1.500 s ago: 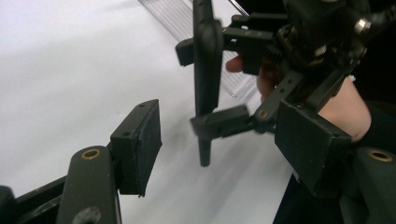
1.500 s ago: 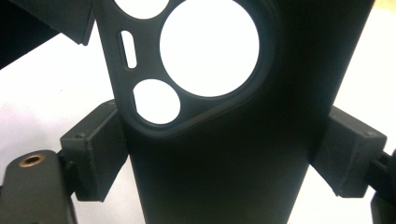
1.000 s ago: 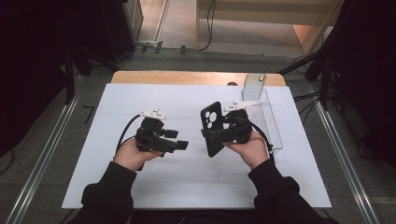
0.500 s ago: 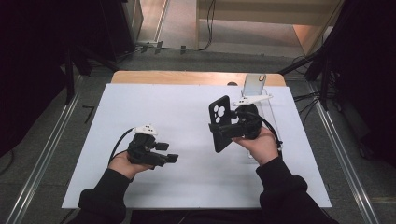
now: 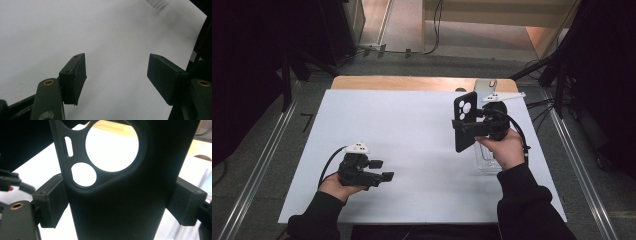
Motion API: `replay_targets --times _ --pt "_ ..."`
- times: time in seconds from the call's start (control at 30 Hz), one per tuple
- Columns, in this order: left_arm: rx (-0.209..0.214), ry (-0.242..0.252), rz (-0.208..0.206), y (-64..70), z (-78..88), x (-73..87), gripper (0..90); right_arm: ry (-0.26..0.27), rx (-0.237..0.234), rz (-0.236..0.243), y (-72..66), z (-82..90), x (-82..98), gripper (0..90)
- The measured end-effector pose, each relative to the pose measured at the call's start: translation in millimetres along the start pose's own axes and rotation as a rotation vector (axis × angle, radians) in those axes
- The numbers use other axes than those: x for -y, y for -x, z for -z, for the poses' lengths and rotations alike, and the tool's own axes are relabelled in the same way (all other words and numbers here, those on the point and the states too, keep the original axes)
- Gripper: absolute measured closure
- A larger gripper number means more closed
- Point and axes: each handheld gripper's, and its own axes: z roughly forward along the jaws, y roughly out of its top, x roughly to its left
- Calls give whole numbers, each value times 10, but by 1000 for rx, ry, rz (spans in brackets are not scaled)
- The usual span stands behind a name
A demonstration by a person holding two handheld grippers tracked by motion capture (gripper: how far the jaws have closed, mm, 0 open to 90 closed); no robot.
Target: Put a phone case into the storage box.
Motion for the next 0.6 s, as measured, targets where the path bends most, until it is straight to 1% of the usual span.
replay_targets --times 0.07,0.2,0.27,0.3,0.33,0.37,0.4,0.5,0.6 --pt "-8 3 13 -16 11 18 316 10 16 -13 46 35 -23 122" --pt "-17 9 29 -35 33 54 316 28 44 -40 152 104 -67 123" --pt "-26 8 30 -42 47 74 316 38 58 -52 207 131 -86 122" --pt "-25 16 37 -40 50 85 316 43 65 -59 234 143 -95 122" --pt "-27 20 42 -37 58 94 316 48 72 -62 265 152 -102 123" --pt "-29 20 39 -40 67 102 316 51 82 -69 292 160 -109 123" --pt "-31 23 47 -36 68 112 316 54 91 -73 321 164 -115 122" --pt "-41 14 52 -40 74 144 316 59 113 -91 408 168 -129 123" --pt "-39 17 58 -47 96 163 316 69 129 -109 491 169 -136 123"
